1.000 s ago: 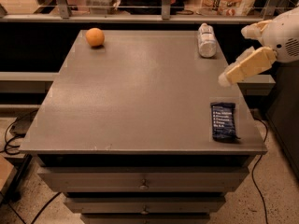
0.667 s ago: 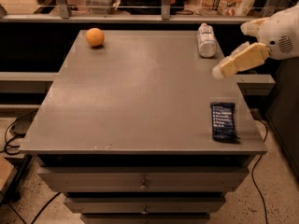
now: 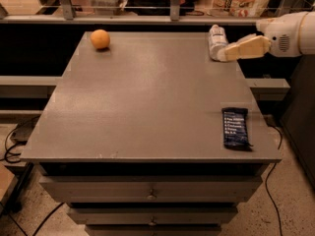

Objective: Pick blue plastic bottle

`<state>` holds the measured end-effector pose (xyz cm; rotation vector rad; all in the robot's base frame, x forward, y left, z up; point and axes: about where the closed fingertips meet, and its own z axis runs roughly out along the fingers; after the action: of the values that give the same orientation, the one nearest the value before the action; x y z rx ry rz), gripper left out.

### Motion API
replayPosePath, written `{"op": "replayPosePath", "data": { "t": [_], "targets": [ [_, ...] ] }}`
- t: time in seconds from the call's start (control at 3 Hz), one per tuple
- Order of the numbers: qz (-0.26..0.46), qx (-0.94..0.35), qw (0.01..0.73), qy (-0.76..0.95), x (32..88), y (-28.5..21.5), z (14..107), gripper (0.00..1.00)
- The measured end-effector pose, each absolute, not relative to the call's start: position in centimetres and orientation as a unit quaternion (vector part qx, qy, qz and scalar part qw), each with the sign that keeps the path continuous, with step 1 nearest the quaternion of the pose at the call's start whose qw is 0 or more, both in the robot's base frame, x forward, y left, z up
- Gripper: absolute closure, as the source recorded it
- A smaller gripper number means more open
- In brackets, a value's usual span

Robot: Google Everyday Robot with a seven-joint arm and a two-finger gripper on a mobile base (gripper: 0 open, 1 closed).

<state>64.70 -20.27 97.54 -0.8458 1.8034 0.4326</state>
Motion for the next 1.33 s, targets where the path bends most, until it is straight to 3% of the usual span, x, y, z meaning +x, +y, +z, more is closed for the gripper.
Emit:
{"op": "replayPosePath", "data": {
  "t": [0.67, 1.33],
  "targets": [
    [0.174, -0.272, 0.561, 0.763, 72.6, -23.2, 94.3, 0.00],
    [0.153, -0.225, 0.574, 0.772, 78.6, -23.0, 91.4, 0.00]
  ]
}}
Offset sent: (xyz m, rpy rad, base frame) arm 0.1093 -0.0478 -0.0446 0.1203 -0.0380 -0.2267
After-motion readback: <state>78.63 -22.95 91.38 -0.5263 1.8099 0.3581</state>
